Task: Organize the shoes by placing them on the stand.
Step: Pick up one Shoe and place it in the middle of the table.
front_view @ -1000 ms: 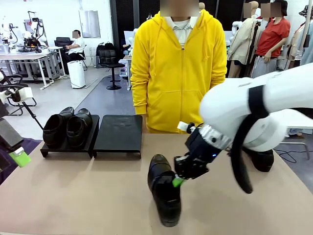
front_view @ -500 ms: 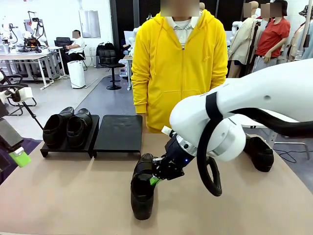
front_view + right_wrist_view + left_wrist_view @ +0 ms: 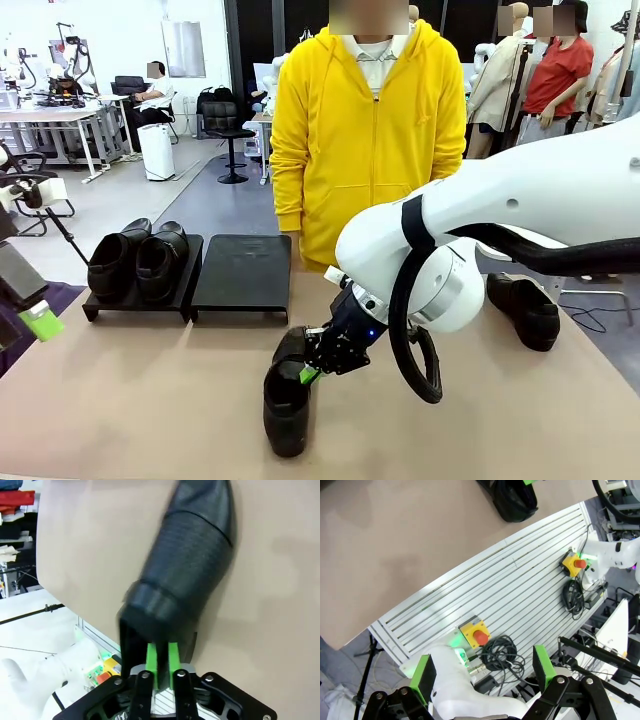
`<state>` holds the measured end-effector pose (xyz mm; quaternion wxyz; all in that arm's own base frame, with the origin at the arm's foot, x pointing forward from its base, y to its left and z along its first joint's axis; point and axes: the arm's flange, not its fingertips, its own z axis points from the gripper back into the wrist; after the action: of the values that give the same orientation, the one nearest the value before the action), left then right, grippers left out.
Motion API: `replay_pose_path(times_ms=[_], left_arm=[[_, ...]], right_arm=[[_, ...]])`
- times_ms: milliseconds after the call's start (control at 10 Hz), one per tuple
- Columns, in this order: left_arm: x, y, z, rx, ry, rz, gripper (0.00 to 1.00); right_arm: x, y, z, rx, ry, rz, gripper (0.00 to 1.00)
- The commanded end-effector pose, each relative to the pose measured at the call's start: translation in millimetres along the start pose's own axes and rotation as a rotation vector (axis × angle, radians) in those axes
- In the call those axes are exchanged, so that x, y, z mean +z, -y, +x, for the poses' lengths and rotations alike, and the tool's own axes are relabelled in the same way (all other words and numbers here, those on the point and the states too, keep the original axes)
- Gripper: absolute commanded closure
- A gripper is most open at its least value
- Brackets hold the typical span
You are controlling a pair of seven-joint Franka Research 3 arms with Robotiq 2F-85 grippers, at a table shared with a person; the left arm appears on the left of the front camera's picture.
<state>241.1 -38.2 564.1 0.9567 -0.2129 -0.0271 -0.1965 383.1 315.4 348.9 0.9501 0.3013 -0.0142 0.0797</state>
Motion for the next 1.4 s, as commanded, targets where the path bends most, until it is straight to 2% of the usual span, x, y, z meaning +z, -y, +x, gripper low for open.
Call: replay_pose_path(times_ms=[0,100,300,500,800,900,1000,1100,1200,1300], left_arm=[[2,1,1,0.010,0.010,-0.011,0.00],[2,1,1,0.010,0.010,-0.011,0.00],[2,1,1,0.010,0.010,-0.011,0.00],[2,1,1,0.010,0.010,-0.011,0.00],[2,1,1,0.010,0.010,-0.011,0.00],[2,1,1,0.010,0.010,-0.011,0.00],[2,1,1,0.010,0.010,-0.011,0.00],[2,1,1,0.010,0.010,-0.011,0.00],[2,1,1,0.010,0.010,-0.011,0.00],[2,1,1,0.010,0.010,-0.011,0.00]], right_arm=[[4,-4,5,0.009,0.019,0.025,0.00],[11,-2,4,0.015,0.017,0.042,0.00],[62,16,-2,0.057,-0.034,0.112,0.00],[139,64,-18,0.086,-0.079,0.104,0.00],[276,175,-58,0.024,-0.060,0.004,0.00],[309,204,-79,-0.001,-0.093,-0.002,0.00],[337,226,-99,-0.069,-0.061,-0.071,0.00],[362,249,-114,-0.106,-0.042,-0.066,0.00],[378,270,-123,-0.151,0.022,0.006,0.00],[375,276,-122,-0.195,0.103,0.055,0.00]])
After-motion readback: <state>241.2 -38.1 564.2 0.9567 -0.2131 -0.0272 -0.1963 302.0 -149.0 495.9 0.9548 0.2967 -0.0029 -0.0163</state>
